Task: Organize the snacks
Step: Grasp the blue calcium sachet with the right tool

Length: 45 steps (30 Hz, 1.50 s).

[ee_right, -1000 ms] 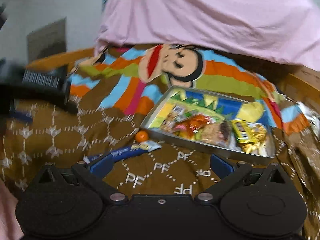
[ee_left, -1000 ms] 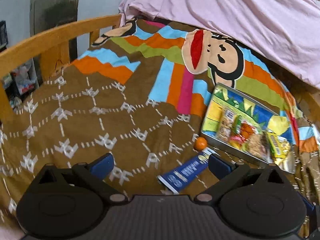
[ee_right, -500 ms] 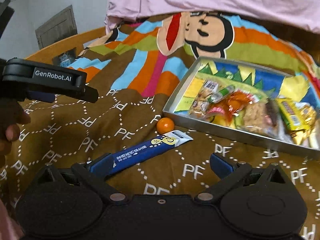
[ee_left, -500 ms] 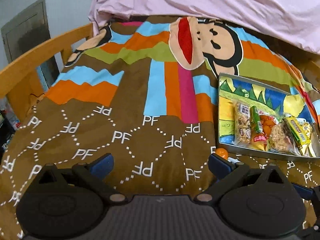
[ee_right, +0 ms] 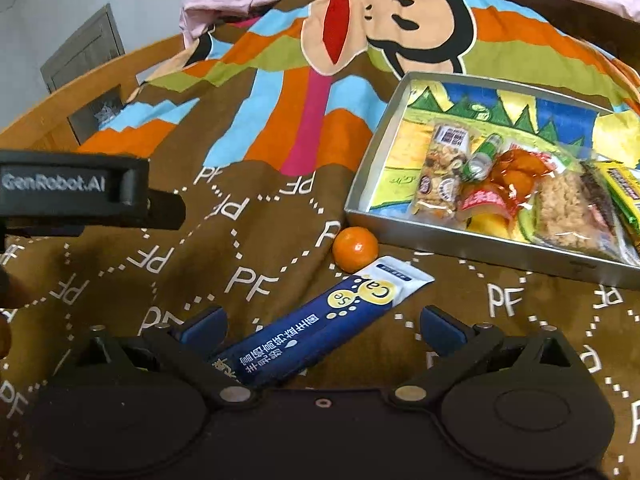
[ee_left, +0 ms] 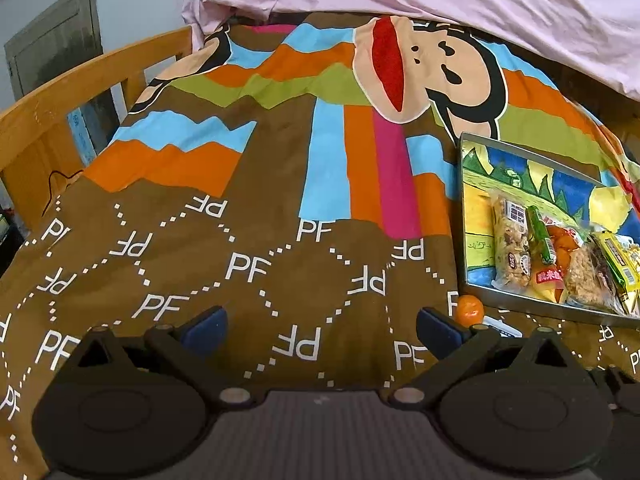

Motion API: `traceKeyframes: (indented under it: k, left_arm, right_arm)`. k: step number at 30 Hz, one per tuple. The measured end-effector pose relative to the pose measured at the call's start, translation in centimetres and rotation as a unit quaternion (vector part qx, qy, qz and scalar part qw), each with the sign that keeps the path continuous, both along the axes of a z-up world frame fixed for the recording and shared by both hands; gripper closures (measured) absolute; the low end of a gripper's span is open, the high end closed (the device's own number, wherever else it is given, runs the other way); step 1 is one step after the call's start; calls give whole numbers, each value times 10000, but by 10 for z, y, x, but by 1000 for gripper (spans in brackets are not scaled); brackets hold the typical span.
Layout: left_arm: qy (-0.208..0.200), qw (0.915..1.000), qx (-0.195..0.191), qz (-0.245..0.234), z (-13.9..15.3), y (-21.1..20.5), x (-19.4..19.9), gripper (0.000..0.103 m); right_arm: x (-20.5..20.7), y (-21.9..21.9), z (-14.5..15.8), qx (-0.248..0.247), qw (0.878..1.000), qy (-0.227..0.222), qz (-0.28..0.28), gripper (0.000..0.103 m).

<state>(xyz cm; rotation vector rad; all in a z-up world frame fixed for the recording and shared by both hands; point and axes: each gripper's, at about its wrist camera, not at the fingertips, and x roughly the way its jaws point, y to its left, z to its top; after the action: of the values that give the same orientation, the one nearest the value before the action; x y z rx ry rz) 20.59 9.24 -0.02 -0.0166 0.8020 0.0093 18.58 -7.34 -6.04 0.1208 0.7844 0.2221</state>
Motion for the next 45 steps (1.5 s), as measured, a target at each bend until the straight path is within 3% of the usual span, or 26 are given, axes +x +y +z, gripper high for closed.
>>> traceKeyframes:
  k: [5,11,15,23,45]
  left_arm:
    - [1,10000,71,22,-1,0,1,1]
    - [-2,9999,147,-7,-2,-2,1,0]
    - [41,9999,152,-31,-3,-2,1,0]
    - [-102,9994,325,-9,-3,-6,-4,0]
    - [-310,9965,558,-543,-3,-30,-16,0]
  right_arm:
    - [9,11,-16,-250,9994,204,-83,1]
    - [0,6,-19,-812,9961,33,-356,2]
    - [-1,-8,-20,-637,9965,229,-499,2]
    - [-10,-16,-17,-619,9962,203,-574,4]
    - [-37,-69,-14,-624,9895,462,-1221,8]
